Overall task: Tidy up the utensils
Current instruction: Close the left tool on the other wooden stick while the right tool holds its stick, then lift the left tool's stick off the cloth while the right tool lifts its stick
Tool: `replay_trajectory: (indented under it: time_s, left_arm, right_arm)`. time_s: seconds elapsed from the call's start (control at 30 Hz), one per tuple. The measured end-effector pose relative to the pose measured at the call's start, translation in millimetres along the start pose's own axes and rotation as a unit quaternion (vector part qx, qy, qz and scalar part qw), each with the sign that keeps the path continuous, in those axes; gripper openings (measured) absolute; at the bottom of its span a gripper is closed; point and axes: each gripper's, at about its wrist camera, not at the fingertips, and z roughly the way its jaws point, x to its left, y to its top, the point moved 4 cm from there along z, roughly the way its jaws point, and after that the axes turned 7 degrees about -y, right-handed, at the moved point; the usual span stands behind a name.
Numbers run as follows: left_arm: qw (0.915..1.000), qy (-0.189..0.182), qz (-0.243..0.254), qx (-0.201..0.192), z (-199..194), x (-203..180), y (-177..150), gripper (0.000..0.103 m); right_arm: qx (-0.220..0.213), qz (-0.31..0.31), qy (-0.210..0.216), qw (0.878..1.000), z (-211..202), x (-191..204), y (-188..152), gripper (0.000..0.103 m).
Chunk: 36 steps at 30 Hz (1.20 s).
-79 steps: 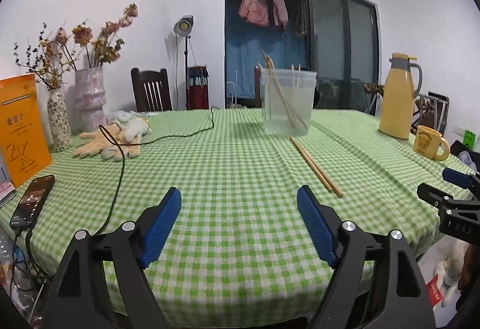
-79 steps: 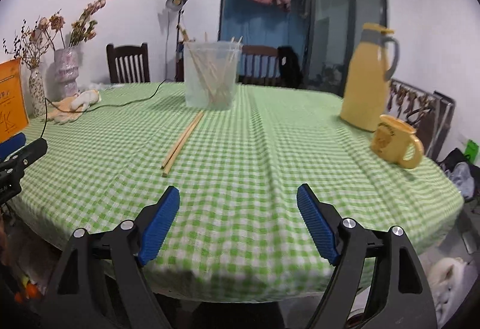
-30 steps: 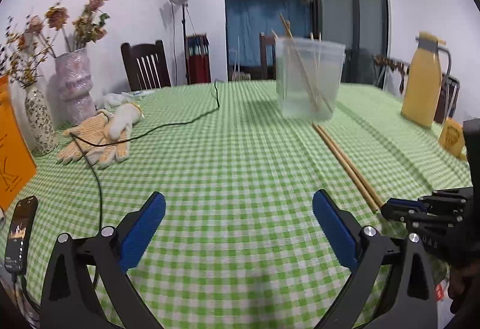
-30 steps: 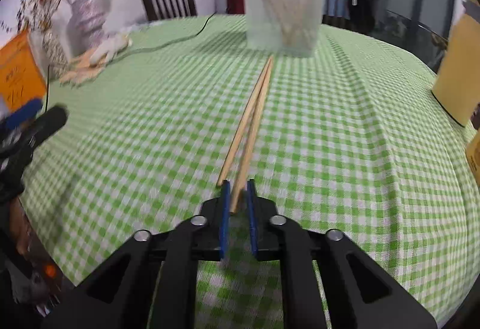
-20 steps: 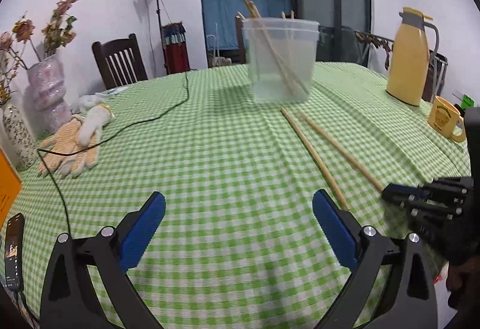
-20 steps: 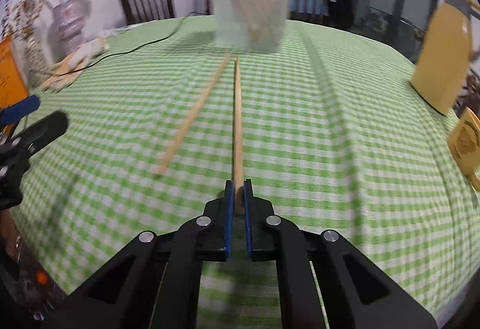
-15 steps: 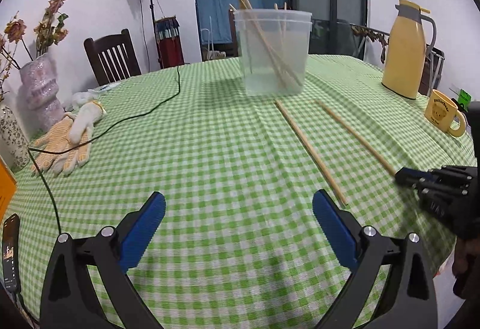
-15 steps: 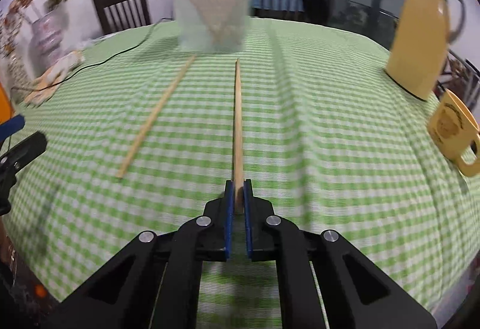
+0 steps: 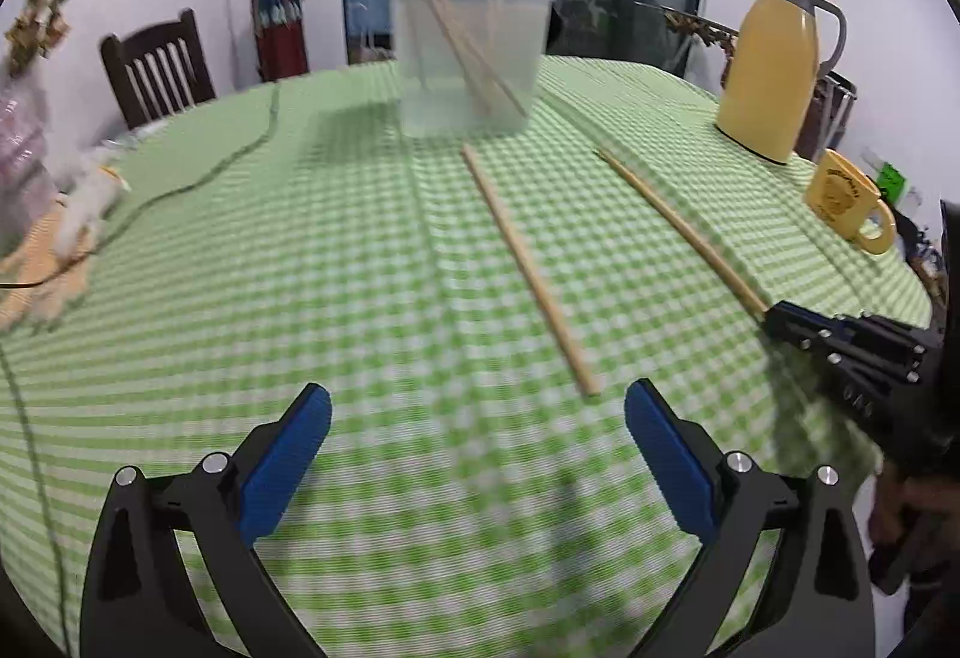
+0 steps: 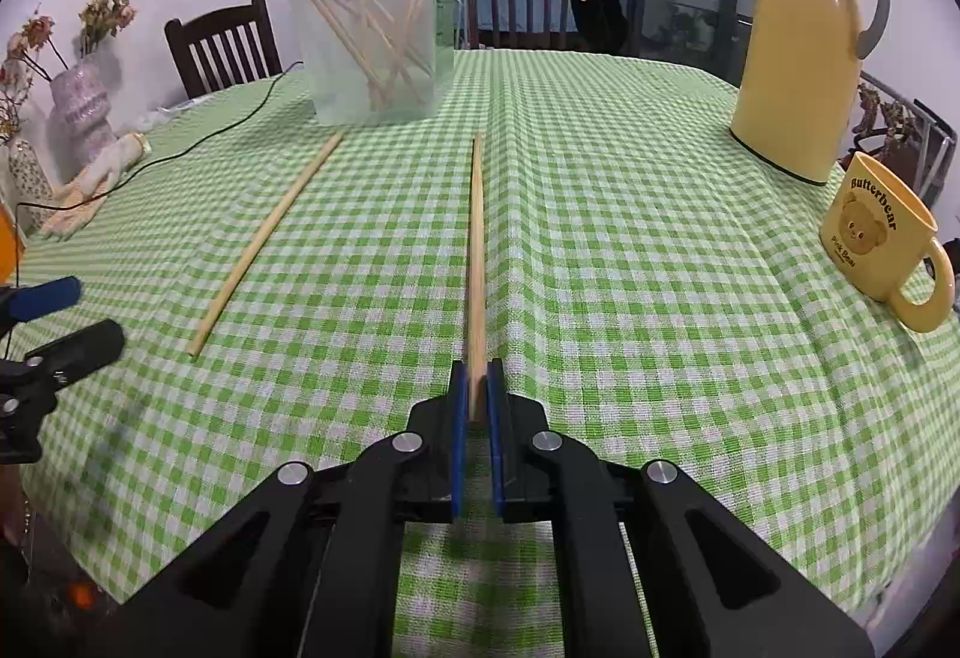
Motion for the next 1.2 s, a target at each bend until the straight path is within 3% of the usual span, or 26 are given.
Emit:
replay_trajectory:
  time_s: [0.13,0.27,0.3,0.4,0.77,0.87,1.0,1.2]
  left_arm:
    - [0.9996,-0.014,0.02,0.012,17,-20,9,0.082]
    - [0.9985,-0.026,0.021,0.042,40,-34,15,0.048]
    - [0.9983,-0.02,0.026,0.049,45,-36,15,0.045]
    - [0.9975,0.007,0.046,0.053,52,-41,11,0.042]
    - [0.9979,0.019,0.027,0.055,42,-33,6,0.042]
    - [0.9983,0.028,0.021,0.047,42,-27,8,0.005]
    - [0.9988,-0.01,-0.019,0.044,36,-12,9,0.001]
    - [0.9992,-0.031,-0.019,0.017,5,-3,4,0.001]
  right_arm:
    - [-0.002,0.002,0.015,1.0,0,-4,-3,0.007]
    - [-0.011,-0.017,0.027,0.999,0,-5,-6,0.007]
    - [-0.015,-0.026,0.025,0.999,-1,-5,-6,0.007]
    - [-0.024,-0.044,0.02,0.999,-4,-3,-8,0.007]
    - [-0.033,-0.072,0.031,0.996,-2,0,-11,0.007]
    - [-0.031,-0.079,0.024,0.996,-2,2,-11,0.007]
    - [-0.036,-0.085,0.017,0.996,-12,6,-8,0.007]
    - [-0.06,-0.086,0.008,0.994,-32,15,-1,0.007]
